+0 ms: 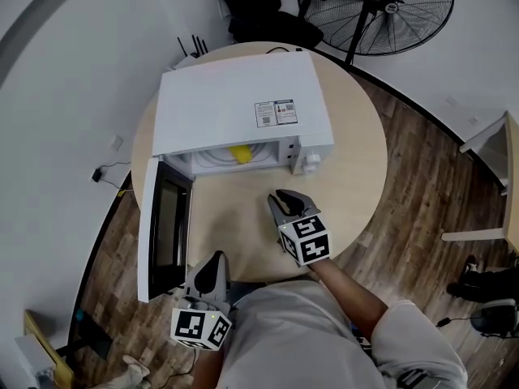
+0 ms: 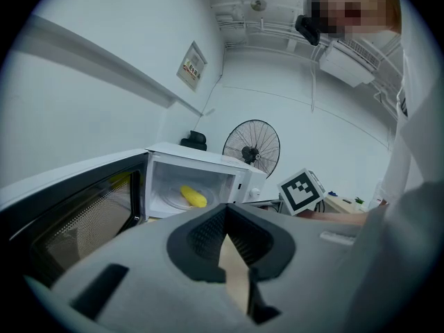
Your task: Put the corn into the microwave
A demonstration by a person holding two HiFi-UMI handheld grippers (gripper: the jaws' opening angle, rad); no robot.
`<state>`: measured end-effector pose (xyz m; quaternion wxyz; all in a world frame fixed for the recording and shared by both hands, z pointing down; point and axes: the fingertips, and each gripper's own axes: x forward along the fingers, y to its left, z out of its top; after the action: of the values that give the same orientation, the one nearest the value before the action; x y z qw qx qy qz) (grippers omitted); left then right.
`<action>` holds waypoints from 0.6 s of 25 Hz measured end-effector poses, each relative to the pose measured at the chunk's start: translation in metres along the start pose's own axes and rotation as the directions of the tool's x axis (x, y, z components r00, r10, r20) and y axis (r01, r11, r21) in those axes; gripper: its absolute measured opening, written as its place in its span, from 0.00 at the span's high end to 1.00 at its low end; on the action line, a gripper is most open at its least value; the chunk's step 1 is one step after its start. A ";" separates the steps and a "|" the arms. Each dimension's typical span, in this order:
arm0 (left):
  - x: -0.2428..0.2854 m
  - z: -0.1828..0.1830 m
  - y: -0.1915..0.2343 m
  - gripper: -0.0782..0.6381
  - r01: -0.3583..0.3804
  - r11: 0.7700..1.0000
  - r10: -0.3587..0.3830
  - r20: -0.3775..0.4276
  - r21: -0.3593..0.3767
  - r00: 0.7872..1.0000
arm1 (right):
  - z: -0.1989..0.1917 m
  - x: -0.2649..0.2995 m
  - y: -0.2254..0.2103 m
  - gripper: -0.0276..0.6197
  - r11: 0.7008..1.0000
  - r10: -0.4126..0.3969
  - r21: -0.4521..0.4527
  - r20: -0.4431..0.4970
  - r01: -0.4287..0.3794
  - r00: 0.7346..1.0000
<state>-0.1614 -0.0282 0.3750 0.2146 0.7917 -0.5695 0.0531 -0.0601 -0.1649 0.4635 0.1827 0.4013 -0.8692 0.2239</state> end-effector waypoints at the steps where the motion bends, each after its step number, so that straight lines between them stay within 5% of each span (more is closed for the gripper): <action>1: 0.000 0.000 0.000 0.91 0.000 1.000 0.000 0.000 0.000 1.000 | -0.002 -0.002 0.001 0.83 1.000 -0.001 0.002 -0.003 0.001 1.000; 15: -0.005 -0.010 0.009 0.91 -0.019 1.000 0.019 -0.003 -0.021 1.000 | -0.021 -0.029 0.010 0.88 1.000 0.001 0.017 -0.024 -0.001 1.000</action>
<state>-0.1694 -0.0220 0.3852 0.2233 0.7840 -0.5770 0.0503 -0.0474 -0.1297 0.4638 0.1898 0.3995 -0.8652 0.2361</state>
